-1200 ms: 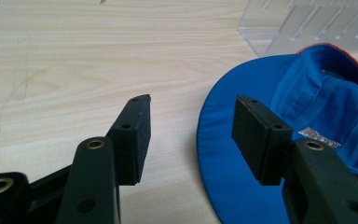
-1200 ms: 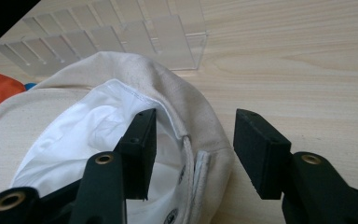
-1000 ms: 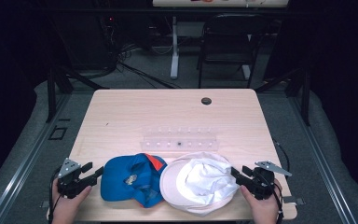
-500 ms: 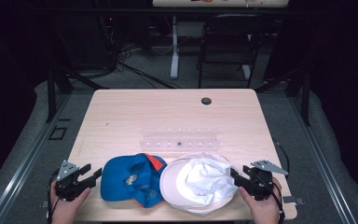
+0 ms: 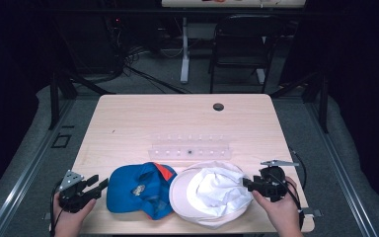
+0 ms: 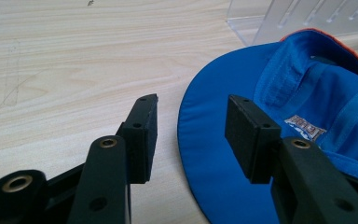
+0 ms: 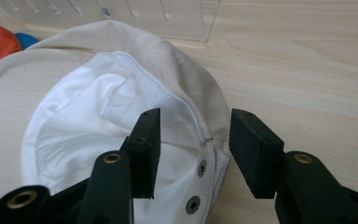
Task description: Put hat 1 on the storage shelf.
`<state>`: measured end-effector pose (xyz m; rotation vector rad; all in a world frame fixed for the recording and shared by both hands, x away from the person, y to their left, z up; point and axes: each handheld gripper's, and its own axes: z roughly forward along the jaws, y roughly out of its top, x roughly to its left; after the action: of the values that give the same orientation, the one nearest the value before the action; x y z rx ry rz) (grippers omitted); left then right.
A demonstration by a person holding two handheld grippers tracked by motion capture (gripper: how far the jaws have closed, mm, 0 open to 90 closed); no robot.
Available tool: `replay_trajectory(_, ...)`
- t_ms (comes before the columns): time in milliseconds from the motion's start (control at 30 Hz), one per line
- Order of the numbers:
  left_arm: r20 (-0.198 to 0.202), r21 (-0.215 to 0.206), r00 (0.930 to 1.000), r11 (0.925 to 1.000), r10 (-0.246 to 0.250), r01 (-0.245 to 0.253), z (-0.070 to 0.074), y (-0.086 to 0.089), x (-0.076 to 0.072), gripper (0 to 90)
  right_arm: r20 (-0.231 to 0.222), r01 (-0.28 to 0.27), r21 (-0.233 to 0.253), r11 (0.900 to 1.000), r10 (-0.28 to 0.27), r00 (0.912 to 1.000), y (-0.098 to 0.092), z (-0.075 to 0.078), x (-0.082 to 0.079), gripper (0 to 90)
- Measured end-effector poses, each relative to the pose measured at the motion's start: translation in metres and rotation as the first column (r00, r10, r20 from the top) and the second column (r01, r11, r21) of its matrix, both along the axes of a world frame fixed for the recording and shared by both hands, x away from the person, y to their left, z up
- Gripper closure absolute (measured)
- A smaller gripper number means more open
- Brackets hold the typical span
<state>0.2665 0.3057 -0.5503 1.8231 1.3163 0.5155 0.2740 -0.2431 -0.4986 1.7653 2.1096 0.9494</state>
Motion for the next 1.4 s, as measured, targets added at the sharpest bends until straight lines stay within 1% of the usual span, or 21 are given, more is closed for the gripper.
replay_trajectory(33,-0.001,-0.001,1.0000,1.0000,0.000,0.000,0.000,0.000,0.000,54.4,-0.041,-0.018,0.005,1.000,0.018,0.9990,-0.002,0.005,0.004,55.7)
replay_trajectory(100,0.001,0.000,1.0000,1.0000,0.002,-0.002,0.000,-0.001,0.000,54.4,-0.084,-0.032,-0.002,0.999,0.032,0.9960,-0.004,0.009,0.008,55.7)
replay_trajectory(167,0.000,0.003,1.0000,1.0000,0.000,0.000,0.000,-0.001,0.000,54.3,-0.098,-0.038,0.001,0.999,0.038,0.9945,-0.005,0.011,0.010,55.6)
replay_trajectory(300,0.000,0.017,1.0000,0.9999,-0.001,0.001,-0.001,-0.003,0.000,54.0,-0.177,-0.043,0.023,0.999,0.047,0.9830,-0.007,0.017,0.020,55.5)
replay_trajectory(367,0.000,0.018,1.0000,0.9998,-0.003,0.003,-0.001,-0.004,0.000,53.9,-0.191,-0.047,0.021,0.999,0.050,0.9804,-0.007,0.018,0.021,55.5)
replay_trajectory(433,0.012,0.020,0.9999,0.9997,-0.012,0.011,-0.002,-0.006,0.000,53.1,-0.245,-0.065,-0.021,0.998,0.058,0.9679,-0.007,0.018,0.027,55.6)
replay_trajectory(500,0.005,0.031,0.9998,0.9993,-0.020,0.020,-0.001,-0.006,0.000,52.4,-0.253,-0.066,-0.035,0.997,0.055,0.9659,-0.007,0.017,0.028,55.6)
replay_trajectory(533,0.002,0.041,0.9998,0.9990,-0.018,0.018,-0.002,-0.006,0.000,51.5,-0.286,-0.075,-0.047,0.996,0.058,0.9566,-0.008,0.014,0.031,55.6)
replay_trajectory(633,0.003,0.042,0.9998,0.9989,-0.020,0.020,-0.002,-0.007,-0.001,51.5,-0.320,-0.082,-0.042,0.996,0.064,0.9451,-0.009,0.009,0.035,56.1)
replay_trajectory(667,0.006,0.041,0.9998,0.9990,-0.018,0.018,-0.002,-0.008,-0.001,51.5,-0.319,-0.070,-0.043,0.997,0.052,0.9462,-0.008,0.007,0.036,56.5)
replay_trajectory(767,0.008,0.036,0.9999,0.9993,-0.008,0.007,-0.004,-0.009,0.001,51.5,-0.342,-0.051,-0.035,0.998,0.036,0.9390,-0.007,0.002,0.040,59.5)
replay_trajectory(833,-0.003,0.038,0.9999,0.9992,-0.011,0.011,-0.004,-0.009,0.001,51.5,-0.374,-0.058,-0.037,0.998,0.040,0.9265,-0.008,0.001,0.043,63.7)
replay_trajectory(967,-0.002,0.034,0.9999,0.9993,-0.016,0.016,-0.004,-0.008,0.001,51.6,-0.391,-0.031,-0.017,0.999,0.022,0.9203,-0.005,-0.003,0.044,71.2)
replay_trajectory(1000,-0.004,0.038,0.9999,0.9991,-0.017,0.017,-0.003,-0.007,0.000,51.7,-0.410,-0.040,-0.017,0.999,0.030,0.9116,-0.005,-0.003,0.045,73.7)
replay_trajectory(1067,-0.010,0.036,0.9998,0.9992,-0.018,0.019,-0.003,-0.006,0.000,51.9,-0.426,-0.044,-0.023,0.999,0.030,0.9041,-0.003,-0.005,0.045,76.5)
replay_trajectory(1100,-0.013,0.037,0.9997,0.9991,-0.019,0.020,-0.002,-0.006,0.000,52.0,-0.437,-0.053,-0.024,0.998,0.038,0.8987,-0.002,-0.004,0.046,77.3)
replay_trajectory(1167,-0.012,0.037,0.9997,0.9991,-0.021,0.022,-0.002,-0.006,0.000,52.0,-0.433,-0.036,-0.014,0.999,0.026,0.9012,0.000,-0.003,0.046,78.8)
replay_trajectory(1200,-0.006,0.033,0.9997,0.9992,-0.023,0.024,-0.002,-0.006,0.000,52.1,-0.448,-0.053,-0.008,0.999,0.044,0.8928,-0.002,0.000,0.047,79.2)
replay_trajectory(1267,-0.008,0.038,0.9996,0.9989,-0.025,0.026,-0.001,-0.007,0.000,52.1,-0.456,-0.050,-0.004,0.999,0.043,0.8892,-0.002,0.002,0.048,79.4)
replay_trajectory(1300,-0.007,0.037,0.9997,0.9990,-0.025,0.025,-0.001,-0.007,0.000,52.1,-0.471,-0.055,0.001,0.998,0.049,0.8806,-0.003,0.005,0.049,79.7)
replay_trajectory(1400,0.003,0.036,0.9997,0.9991,-0.024,0.024,-0.002,-0.008,-0.001,52.2,-0.490,-0.051,0.006,0.999,0.047,0.8704,-0.001,0.010,0.050,80.1)
